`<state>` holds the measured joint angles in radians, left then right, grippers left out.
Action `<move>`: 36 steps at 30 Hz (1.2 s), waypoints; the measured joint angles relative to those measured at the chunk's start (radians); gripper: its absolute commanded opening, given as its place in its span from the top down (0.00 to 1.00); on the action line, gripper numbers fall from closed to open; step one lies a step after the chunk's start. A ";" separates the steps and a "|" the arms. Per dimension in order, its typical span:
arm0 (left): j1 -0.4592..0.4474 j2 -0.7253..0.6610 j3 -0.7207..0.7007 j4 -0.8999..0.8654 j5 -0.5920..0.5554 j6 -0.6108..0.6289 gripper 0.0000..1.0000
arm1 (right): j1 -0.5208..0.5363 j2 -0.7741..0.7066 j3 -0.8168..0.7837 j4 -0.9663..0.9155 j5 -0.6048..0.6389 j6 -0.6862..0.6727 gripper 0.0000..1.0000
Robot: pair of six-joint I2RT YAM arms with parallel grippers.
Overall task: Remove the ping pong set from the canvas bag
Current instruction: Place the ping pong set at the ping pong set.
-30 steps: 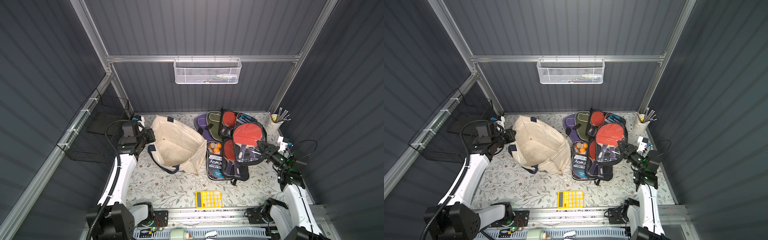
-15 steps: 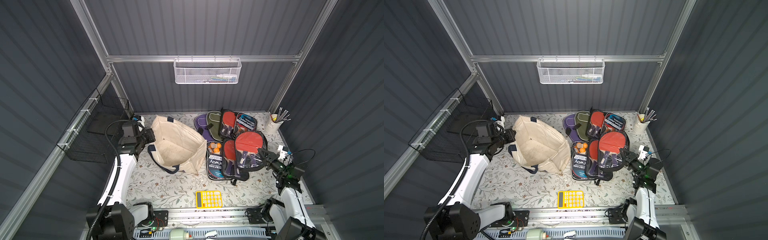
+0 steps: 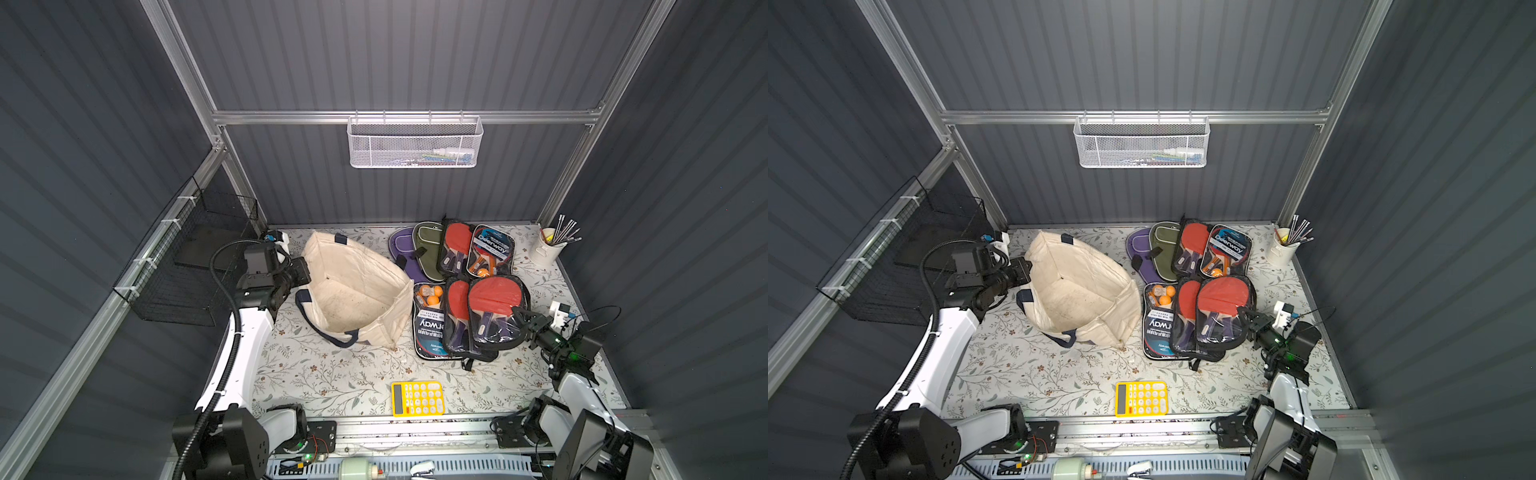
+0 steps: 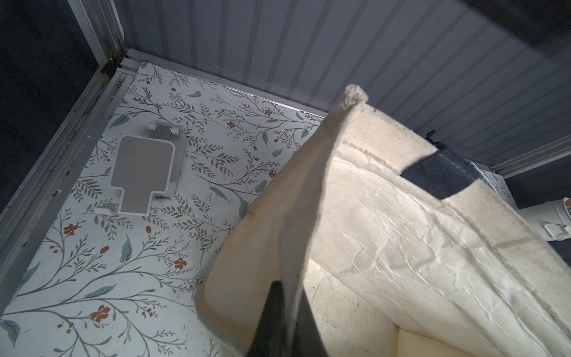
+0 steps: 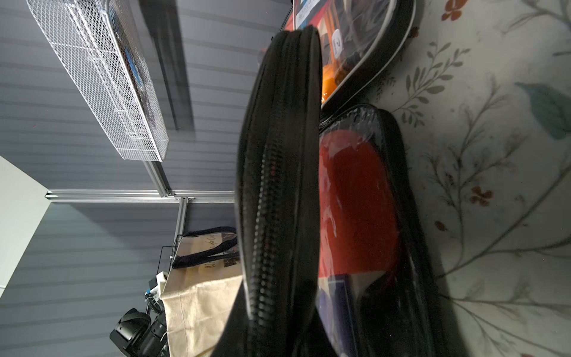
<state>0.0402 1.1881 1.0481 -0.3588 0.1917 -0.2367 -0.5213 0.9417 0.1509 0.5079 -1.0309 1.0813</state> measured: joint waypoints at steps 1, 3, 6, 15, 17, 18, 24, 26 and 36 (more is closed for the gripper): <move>0.000 0.000 0.000 0.000 -0.001 0.000 1.00 | 0.000 0.007 0.000 0.000 0.002 -0.007 0.82; 0.000 0.000 0.000 0.000 -0.002 0.000 1.00 | -0.001 0.016 0.000 0.000 0.004 -0.018 0.70; 0.000 0.000 0.000 0.000 -0.002 0.000 1.00 | -0.005 0.019 -0.001 0.002 0.006 -0.042 0.55; 0.000 0.000 0.000 0.000 -0.002 0.000 1.00 | -0.021 0.024 -0.001 -0.017 0.009 -0.093 0.42; 0.000 0.000 0.000 0.000 -0.002 0.000 1.00 | -0.021 0.028 0.000 -0.028 0.010 -0.109 0.41; 0.000 0.000 0.000 0.000 -0.003 0.000 1.00 | -0.021 0.032 0.002 -0.039 0.010 -0.119 0.41; 0.000 0.000 0.000 0.000 -0.009 0.000 1.00 | -0.023 0.064 0.037 -0.137 0.026 -0.196 0.37; 0.000 0.000 0.000 0.000 -0.009 0.000 1.00 | -0.023 0.059 0.055 -0.196 0.044 -0.230 0.37; 0.000 0.000 0.000 0.000 -0.009 0.000 1.00 | -0.026 -0.038 0.170 -0.541 0.229 -0.403 0.33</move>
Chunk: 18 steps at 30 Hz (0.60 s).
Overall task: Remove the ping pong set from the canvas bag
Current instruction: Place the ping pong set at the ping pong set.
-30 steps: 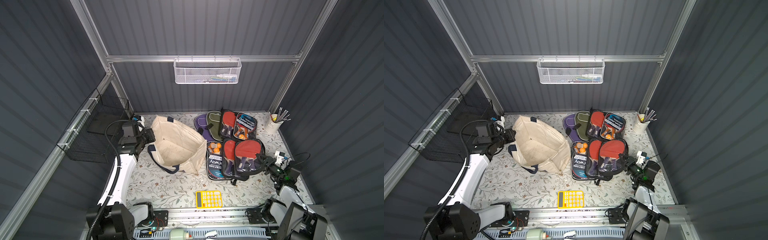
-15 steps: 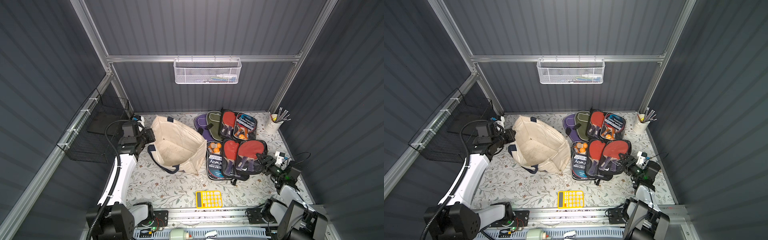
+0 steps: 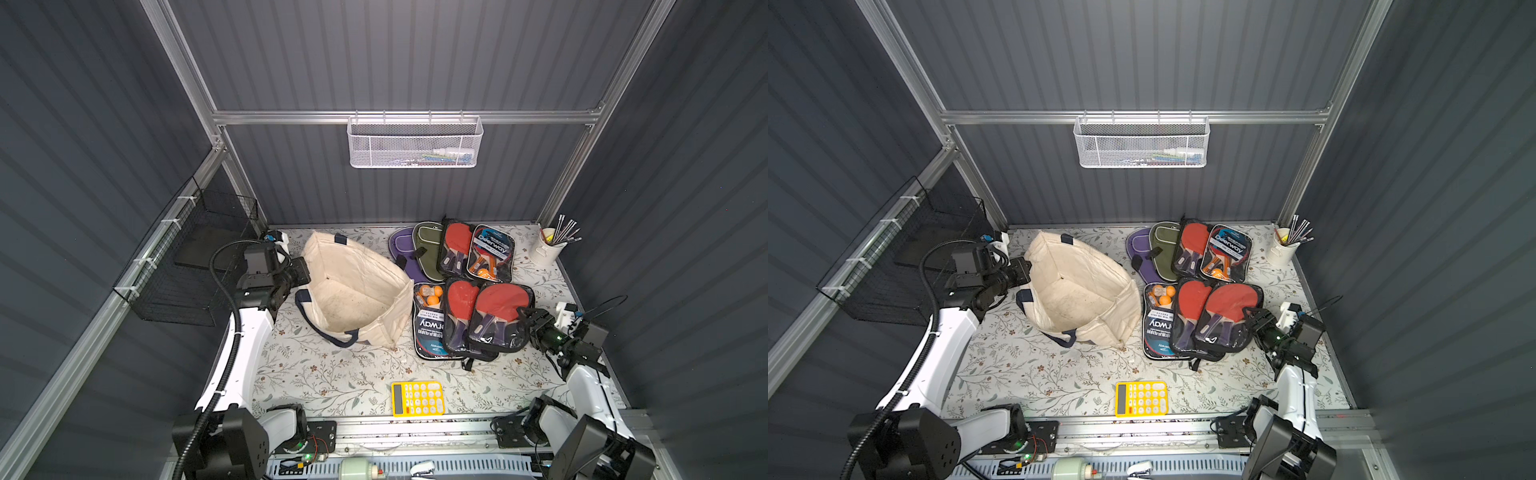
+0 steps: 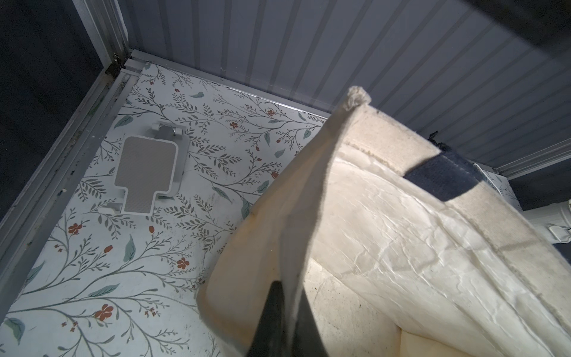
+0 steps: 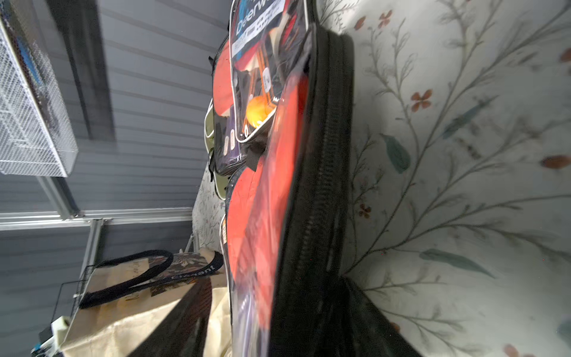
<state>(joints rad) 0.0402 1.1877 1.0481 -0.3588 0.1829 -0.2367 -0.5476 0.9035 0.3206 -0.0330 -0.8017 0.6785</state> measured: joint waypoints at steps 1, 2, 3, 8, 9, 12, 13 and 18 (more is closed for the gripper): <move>0.000 0.000 0.000 0.000 0.000 0.000 1.00 | 0.000 0.000 0.006 -0.026 0.021 -0.011 0.33; 0.000 0.000 0.000 0.000 0.000 0.000 1.00 | 0.000 0.000 0.008 -0.047 0.040 -0.021 0.33; 0.000 0.000 0.000 0.000 0.000 0.000 1.00 | -0.001 0.000 0.008 -0.062 0.054 -0.027 0.33; 0.000 0.000 0.000 0.000 0.000 0.000 1.00 | -0.006 0.035 0.008 -0.106 0.103 -0.041 0.32; 0.000 0.000 0.000 0.000 0.000 0.000 1.00 | -0.006 0.041 0.008 -0.107 0.108 -0.041 0.32; 0.000 -0.001 0.000 -0.001 0.000 0.000 1.00 | -0.006 0.056 0.008 -0.107 0.126 -0.042 0.30; 0.000 -0.001 0.000 -0.002 0.000 0.000 1.00 | -0.006 0.060 0.009 -0.109 0.132 -0.043 0.30; 0.000 -0.001 0.000 -0.003 0.000 0.000 1.00 | -0.006 0.105 0.051 -0.122 0.166 -0.058 0.28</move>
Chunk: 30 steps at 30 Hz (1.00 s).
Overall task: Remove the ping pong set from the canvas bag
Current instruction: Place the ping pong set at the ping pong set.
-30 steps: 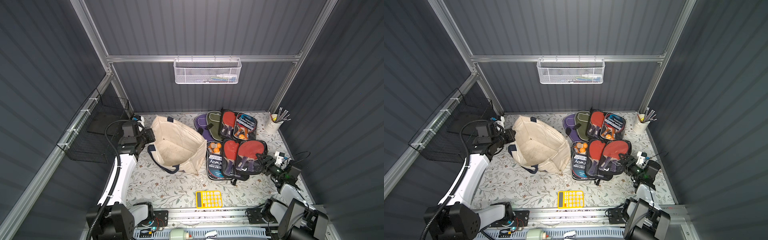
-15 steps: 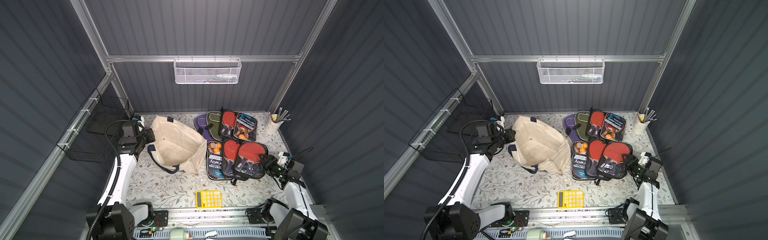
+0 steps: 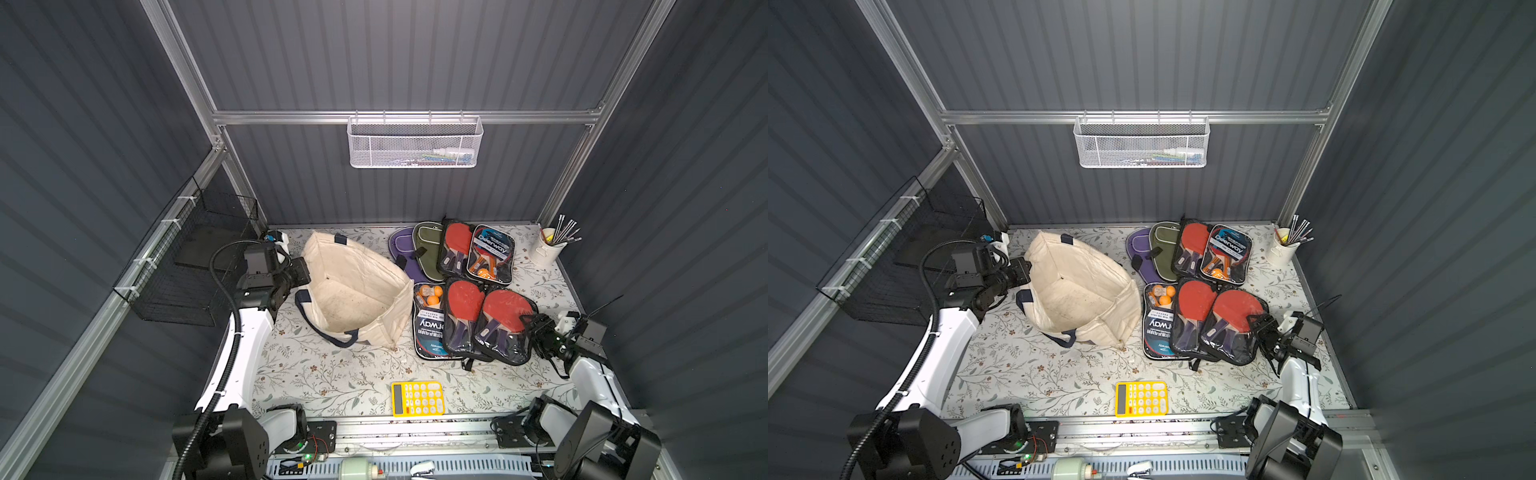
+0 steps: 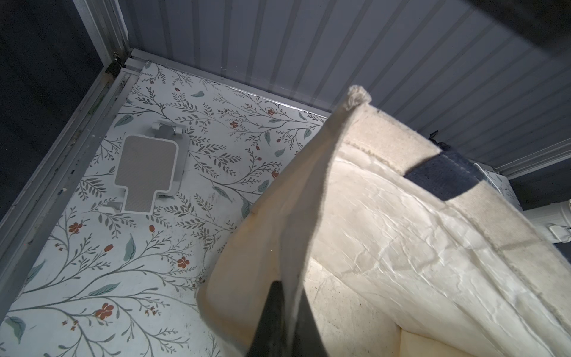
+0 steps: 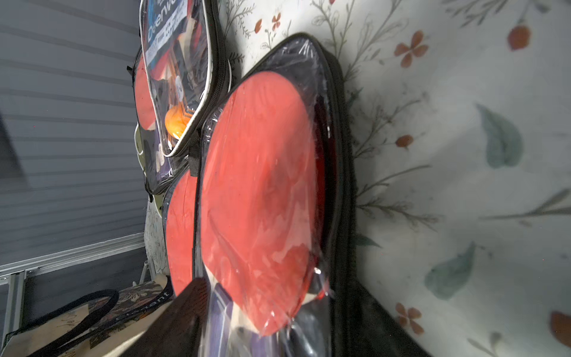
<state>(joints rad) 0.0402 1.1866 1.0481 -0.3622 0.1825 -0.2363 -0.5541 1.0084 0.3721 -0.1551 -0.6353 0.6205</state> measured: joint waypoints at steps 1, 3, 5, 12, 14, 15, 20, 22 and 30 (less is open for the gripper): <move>0.000 0.000 0.000 0.000 0.000 0.000 1.00 | 0.000 0.010 0.008 -0.003 0.009 -0.002 0.28; 0.000 0.000 0.000 0.000 0.000 0.000 1.00 | 0.000 0.024 0.022 -0.011 0.027 -0.010 0.27; 0.000 0.000 0.000 0.000 0.000 0.000 1.00 | 0.000 0.036 0.031 -0.026 0.046 -0.023 0.26; 0.000 0.000 0.000 0.000 0.000 0.000 1.00 | 0.000 0.082 0.062 -0.060 0.108 -0.049 0.24; 0.000 0.000 0.000 0.000 0.000 0.000 1.00 | 0.000 0.085 0.063 -0.063 0.123 -0.050 0.23; 0.000 0.000 0.000 0.000 0.000 0.000 1.00 | 0.000 0.084 0.064 -0.066 0.133 -0.050 0.23; 0.000 0.000 0.000 0.000 0.000 0.000 1.00 | 0.002 0.032 0.077 -0.102 0.193 -0.049 0.19; 0.000 0.000 0.000 0.000 0.000 0.000 1.00 | 0.004 -0.007 0.087 -0.117 0.222 -0.051 0.16; 0.000 0.000 0.000 -0.001 -0.001 0.000 1.00 | 0.099 -0.164 0.144 -0.179 0.329 -0.057 0.01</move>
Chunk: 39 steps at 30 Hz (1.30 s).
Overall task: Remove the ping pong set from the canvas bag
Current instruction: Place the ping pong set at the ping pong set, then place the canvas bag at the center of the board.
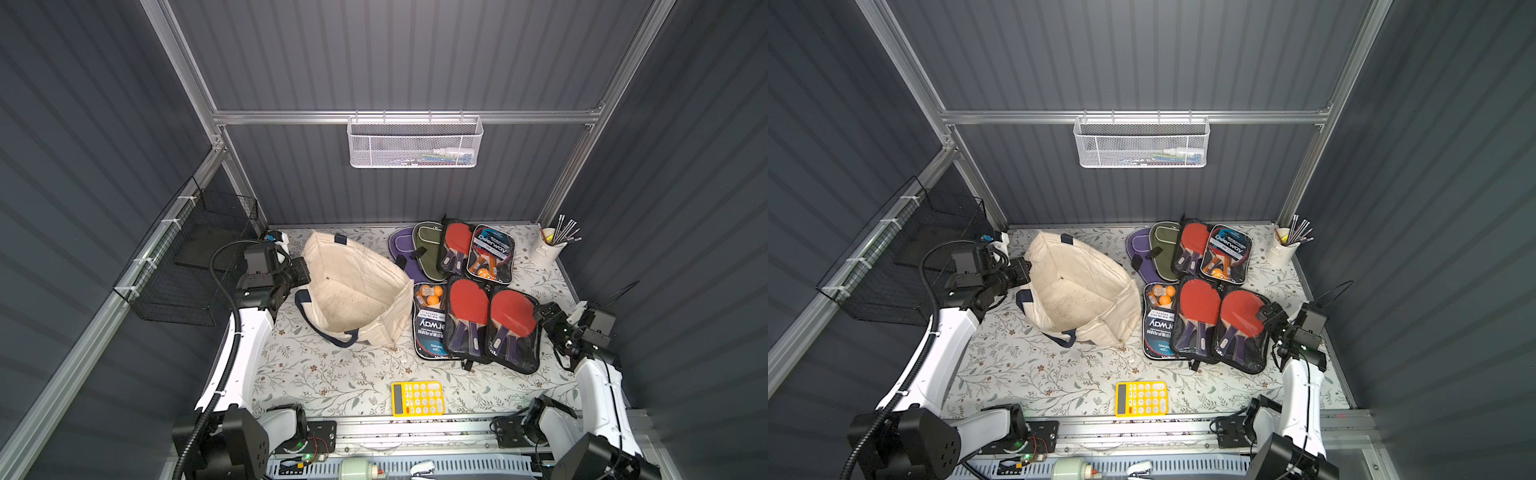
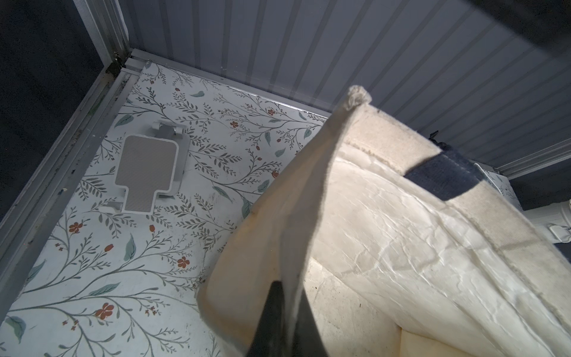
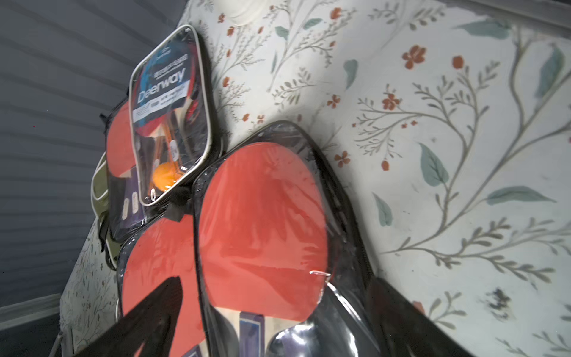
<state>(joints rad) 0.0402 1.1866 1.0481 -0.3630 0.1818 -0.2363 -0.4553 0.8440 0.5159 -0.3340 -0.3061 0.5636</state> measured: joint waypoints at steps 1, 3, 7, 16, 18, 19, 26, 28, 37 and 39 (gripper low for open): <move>0.000 0.000 0.000 0.000 0.000 0.000 1.00 | 0.040 -0.009 0.019 -0.011 0.018 -0.003 0.01; 0.000 0.000 0.000 0.000 -0.002 0.000 1.00 | 0.130 -0.022 0.060 -0.038 0.045 -0.005 0.01; 0.000 0.000 0.000 -0.003 -0.003 0.000 1.00 | 0.335 -0.019 0.167 -0.088 0.106 -0.005 0.01; 0.000 0.000 0.020 -0.019 -0.002 0.000 1.00 | 0.764 0.150 0.449 -0.201 0.234 -0.003 0.01; 0.000 0.000 0.025 -0.024 -0.001 0.000 1.00 | 0.861 0.197 0.505 -0.227 0.259 0.006 0.01; 0.000 0.000 0.028 -0.026 0.002 0.000 1.00 | 0.915 0.224 0.536 -0.241 0.272 0.014 0.01; 0.000 0.000 0.032 -0.026 0.011 -0.001 1.00 | 1.199 0.405 0.726 -0.309 0.332 0.083 0.01; 0.000 0.000 0.032 -0.026 0.015 0.000 1.00 | 1.254 0.446 0.773 -0.326 0.340 0.105 0.01; 0.000 0.000 0.032 -0.025 0.032 -0.003 1.00 | 1.363 0.589 0.935 -0.348 0.334 0.196 0.02; 0.000 -0.002 0.032 -0.025 0.035 -0.004 1.00 | 1.369 0.620 0.951 -0.347 0.328 0.215 0.04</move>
<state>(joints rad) 0.0402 1.1847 1.0798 -0.3882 0.2173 -0.2401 0.9142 1.4639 1.4670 -0.6811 0.0223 0.7784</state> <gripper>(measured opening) 0.078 0.973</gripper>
